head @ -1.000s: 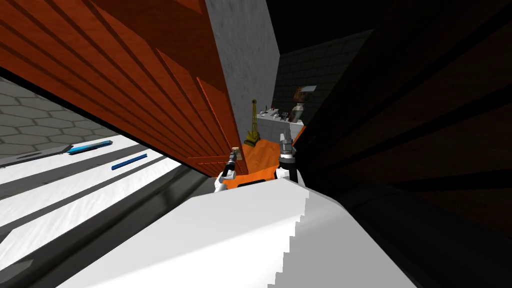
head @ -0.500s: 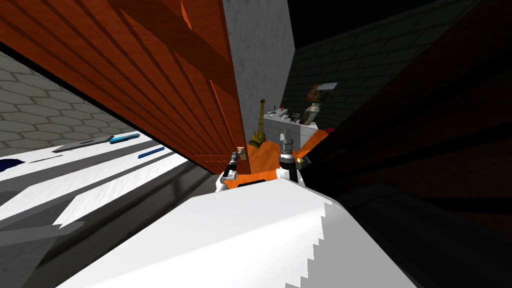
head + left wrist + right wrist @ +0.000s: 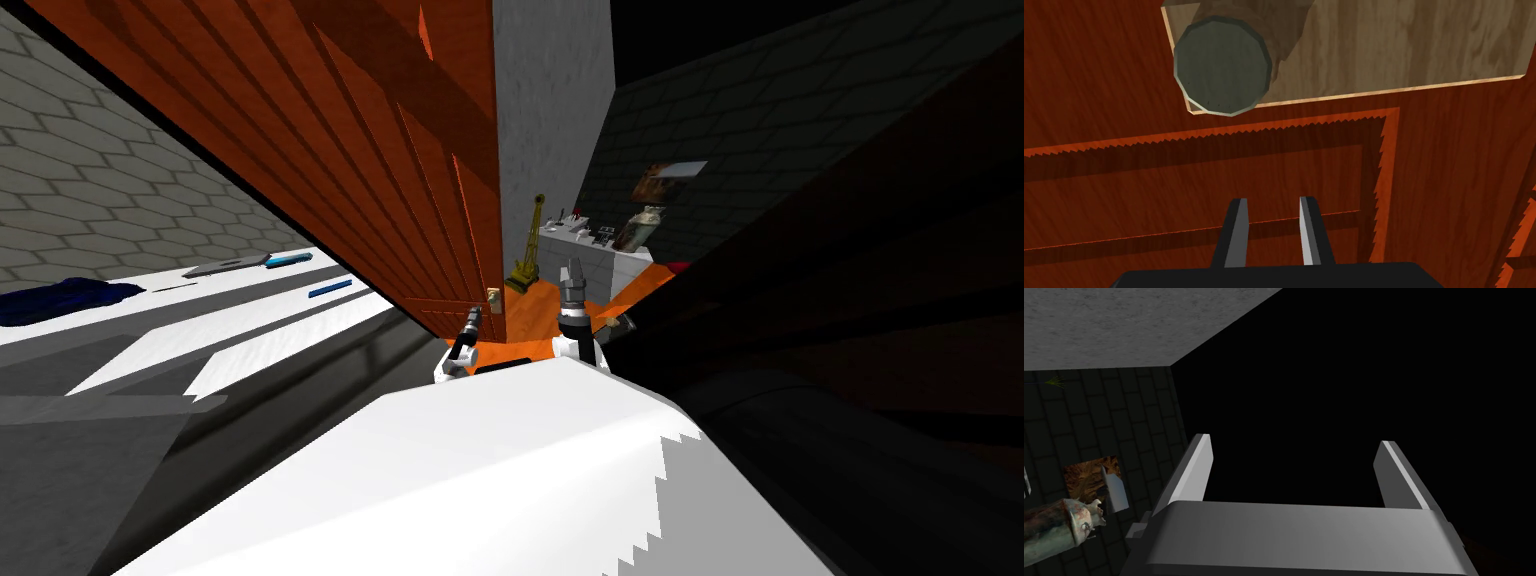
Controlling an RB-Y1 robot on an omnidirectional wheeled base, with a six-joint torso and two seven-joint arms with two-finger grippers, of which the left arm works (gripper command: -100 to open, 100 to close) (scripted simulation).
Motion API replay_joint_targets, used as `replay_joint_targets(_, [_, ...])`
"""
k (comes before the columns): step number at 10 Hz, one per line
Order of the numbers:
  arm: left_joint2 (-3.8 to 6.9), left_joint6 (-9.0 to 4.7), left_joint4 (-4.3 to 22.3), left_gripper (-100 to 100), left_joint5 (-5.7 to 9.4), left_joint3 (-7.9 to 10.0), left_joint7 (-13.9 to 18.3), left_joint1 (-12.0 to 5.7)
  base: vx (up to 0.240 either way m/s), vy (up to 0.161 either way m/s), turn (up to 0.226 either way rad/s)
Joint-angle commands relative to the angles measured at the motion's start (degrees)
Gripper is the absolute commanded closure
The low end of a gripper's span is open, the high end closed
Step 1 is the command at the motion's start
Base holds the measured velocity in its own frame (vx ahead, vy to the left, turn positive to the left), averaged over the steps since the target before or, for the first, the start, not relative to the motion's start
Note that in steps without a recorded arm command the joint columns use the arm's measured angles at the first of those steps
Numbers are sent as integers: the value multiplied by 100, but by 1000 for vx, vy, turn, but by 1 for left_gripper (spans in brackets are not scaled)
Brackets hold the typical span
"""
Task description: Push the door open
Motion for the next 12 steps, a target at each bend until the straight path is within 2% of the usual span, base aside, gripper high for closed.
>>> replay_joint_targets(1, [-76,25,-177,-100,42,-195,-75,174,-210,62,96])
replay_joint_targets(4, [-409,47,-378,-100,87,-444,-184,390,-192,18,62])
replay_joint_targets(5, [-451,49,-394,-100,90,-464,-193,407,-115,-75,18])
replay_joint_targets(6, [-387,35,-355,-100,97,-436,-159,371,-42,-37,4])
replay_joint_targets(7, [-252,20,-323,-100,94,-422,-162,345,71,43,-11])
replay_joint_targets(9, [-116,-3,-269,-100,90,-387,-155,296,205,16,-20])
replay_joint_targets(11, [-102,-32,-205,-100,84,-345,-146,237,207,-64,-20])
replay_joint_targets(12, [-148,-45,-174,-100,82,-325,-142,208,224,-104,-14])
